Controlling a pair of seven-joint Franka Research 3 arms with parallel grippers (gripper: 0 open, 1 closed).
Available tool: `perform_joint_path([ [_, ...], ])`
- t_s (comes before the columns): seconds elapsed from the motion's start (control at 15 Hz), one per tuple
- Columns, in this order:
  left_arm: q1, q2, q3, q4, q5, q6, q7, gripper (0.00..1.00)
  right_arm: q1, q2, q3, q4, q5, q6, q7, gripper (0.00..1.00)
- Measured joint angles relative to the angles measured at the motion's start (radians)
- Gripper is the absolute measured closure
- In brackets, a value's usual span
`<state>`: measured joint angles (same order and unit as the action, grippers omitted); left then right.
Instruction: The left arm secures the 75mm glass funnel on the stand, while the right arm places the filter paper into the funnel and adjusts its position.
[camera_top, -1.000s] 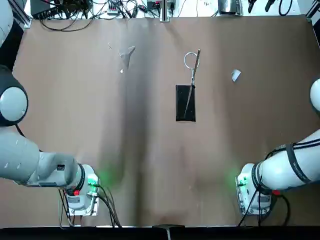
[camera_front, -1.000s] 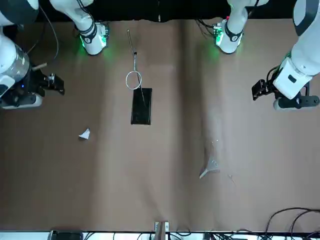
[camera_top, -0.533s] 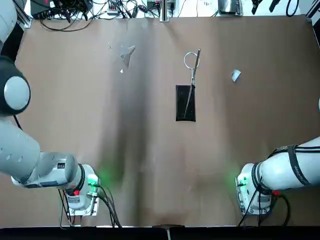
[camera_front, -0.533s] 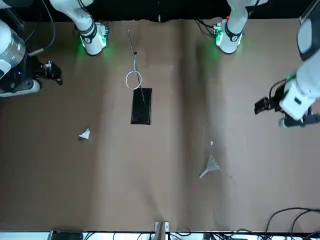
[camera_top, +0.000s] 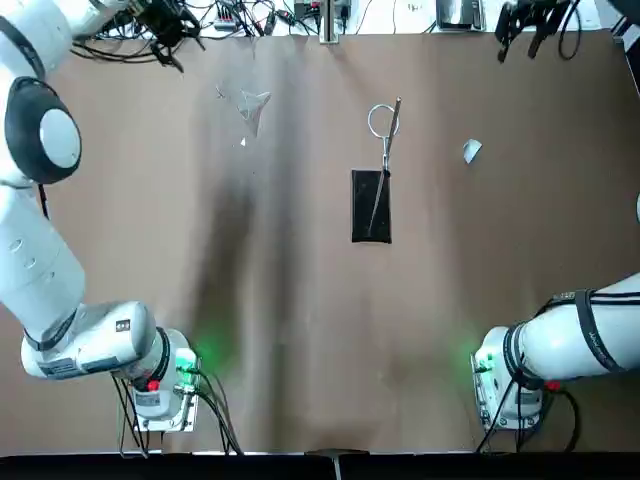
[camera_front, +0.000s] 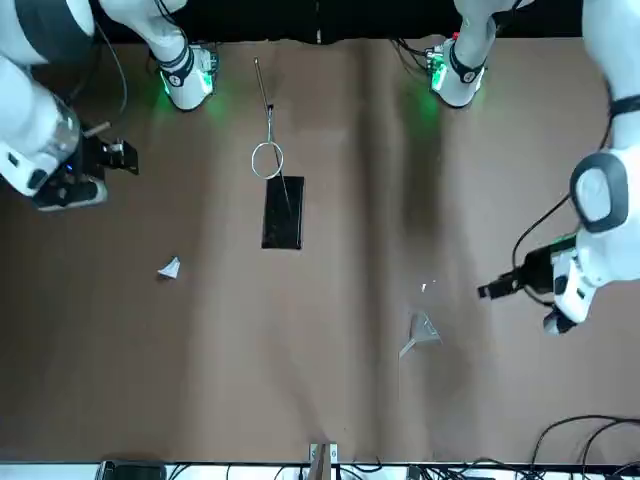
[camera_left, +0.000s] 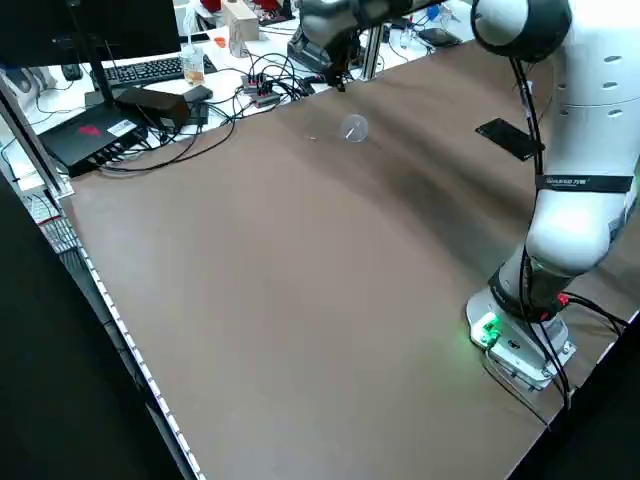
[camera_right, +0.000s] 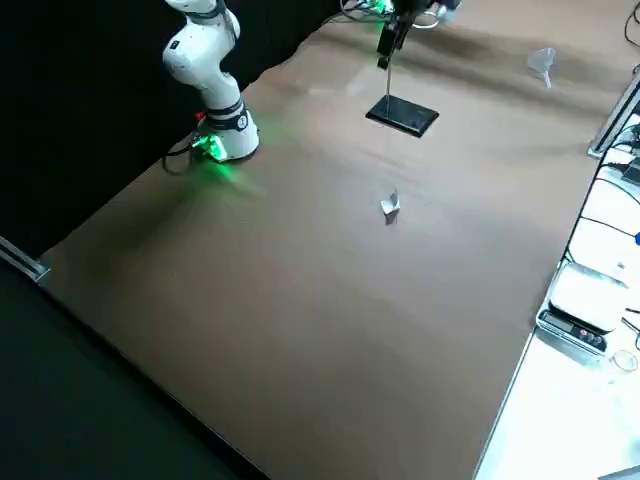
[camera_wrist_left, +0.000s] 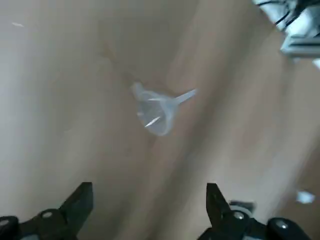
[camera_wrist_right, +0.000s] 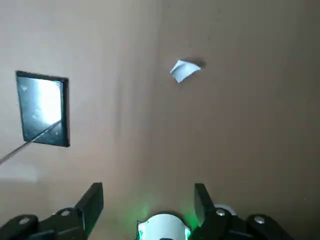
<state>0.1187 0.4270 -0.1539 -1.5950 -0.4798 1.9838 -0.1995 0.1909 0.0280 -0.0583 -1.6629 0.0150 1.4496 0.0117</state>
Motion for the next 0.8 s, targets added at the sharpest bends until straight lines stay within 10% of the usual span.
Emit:
perform_joint_path([
  [0.33,-0.037,0.143,-0.003,-0.001,-0.188,0.237,-0.005,0.0,-0.068,0.081,-0.007,-0.038,0.0,0.074,-0.002,0.01],
  [0.8,-0.117,0.254,-0.008,-0.002,-0.348,0.477,-0.097,0.0,-0.16,0.224,-0.009,-0.042,0.052,0.182,0.046,0.01],
])
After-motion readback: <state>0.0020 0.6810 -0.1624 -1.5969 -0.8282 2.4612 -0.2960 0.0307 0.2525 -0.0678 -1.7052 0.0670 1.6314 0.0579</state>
